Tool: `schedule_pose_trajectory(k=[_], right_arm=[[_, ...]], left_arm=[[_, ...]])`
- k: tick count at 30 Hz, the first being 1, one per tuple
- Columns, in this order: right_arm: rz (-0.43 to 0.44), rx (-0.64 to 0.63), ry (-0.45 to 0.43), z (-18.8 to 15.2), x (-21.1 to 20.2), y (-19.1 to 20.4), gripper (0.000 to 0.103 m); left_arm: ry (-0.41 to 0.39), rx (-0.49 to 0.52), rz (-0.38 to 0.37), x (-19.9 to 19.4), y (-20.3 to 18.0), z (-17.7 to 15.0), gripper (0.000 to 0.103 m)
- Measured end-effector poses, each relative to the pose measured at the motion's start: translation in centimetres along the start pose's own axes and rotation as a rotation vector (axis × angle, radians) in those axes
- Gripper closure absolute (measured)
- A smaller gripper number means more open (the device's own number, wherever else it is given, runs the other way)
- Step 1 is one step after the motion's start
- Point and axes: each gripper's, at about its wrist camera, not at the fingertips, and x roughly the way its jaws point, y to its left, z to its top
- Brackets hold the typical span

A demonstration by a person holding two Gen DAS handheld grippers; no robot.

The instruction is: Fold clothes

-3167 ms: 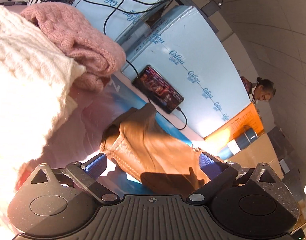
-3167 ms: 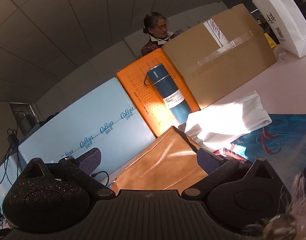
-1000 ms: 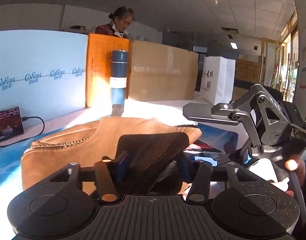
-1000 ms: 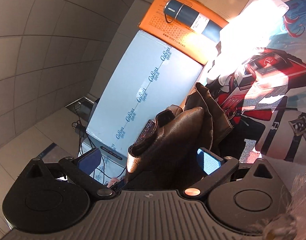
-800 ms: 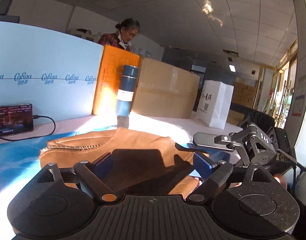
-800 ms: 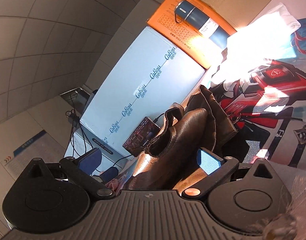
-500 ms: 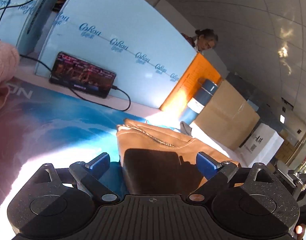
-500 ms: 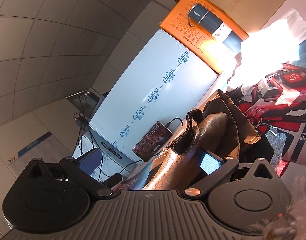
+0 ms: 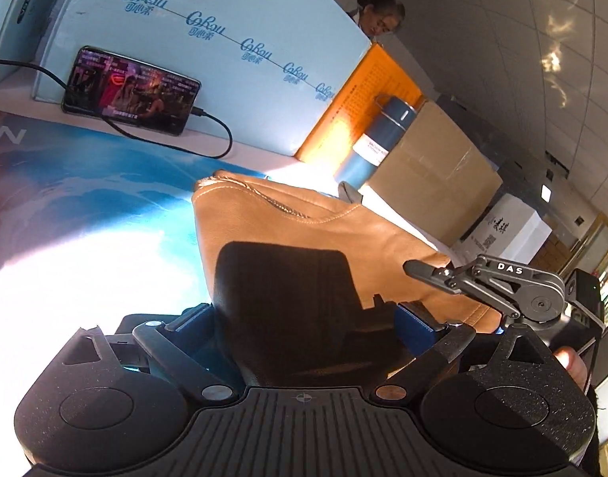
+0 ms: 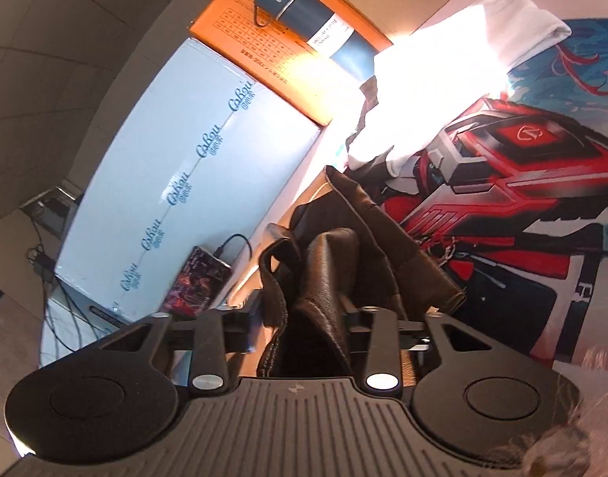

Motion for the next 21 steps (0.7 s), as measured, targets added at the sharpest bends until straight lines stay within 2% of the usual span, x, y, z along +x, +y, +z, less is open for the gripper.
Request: schedule_pose_trajectory(k=[2,5,7,9,10,11,12,15,17,21], right_arm=[[0.029,-0.060,-0.051,-0.7,-1.1,0.3,0.093],[0.073,-0.193,-0.159,-1.8,-3.3,1.3,0.093],[0.050,-0.263,-0.204,-2.5,-4.4,1.8,0.093],[-0.016,-0.292,-0.192,-2.7,-4.5,1.7,0.090],[-0.059,-0.288,-0.171,-2.6,-4.2,1.4,0.085],[-0.110,-0.279,-0.144,-2.5,-3.7,1.0,0.074],[-0.155,-0.260,-0.124,-2.5,-3.4,0.6,0.068],[-0.147,-0.192,-0.122,-2.0,-4.5,-0.5,0.048],[-0.148,-0.168,-0.145,-2.0,-6.2,-0.5,0.022],[-0.112,-0.093,-0.182,-2.1,-10.1,-1.4,0.006]], left_arm=[[-0.003,-0.007,-0.002,0.0,0.1,0.1,0.005],[-0.003,-0.003,0.001,0.0,0.1,0.1,0.005],[-0.002,0.000,0.003,0.1,0.0,0.1,0.005],[-0.003,0.000,0.003,0.1,0.0,0.0,0.005],[-0.003,0.001,0.003,0.1,0.0,0.0,0.005],[-0.004,0.002,0.004,0.0,0.0,0.0,0.005],[-0.004,0.002,0.004,0.0,0.0,0.0,0.005],[-0.004,0.015,0.012,0.1,-0.2,0.0,0.005],[-0.002,0.038,0.027,0.1,-0.5,-0.2,0.005],[0.001,0.082,0.057,0.3,-1.1,-0.4,0.005]])
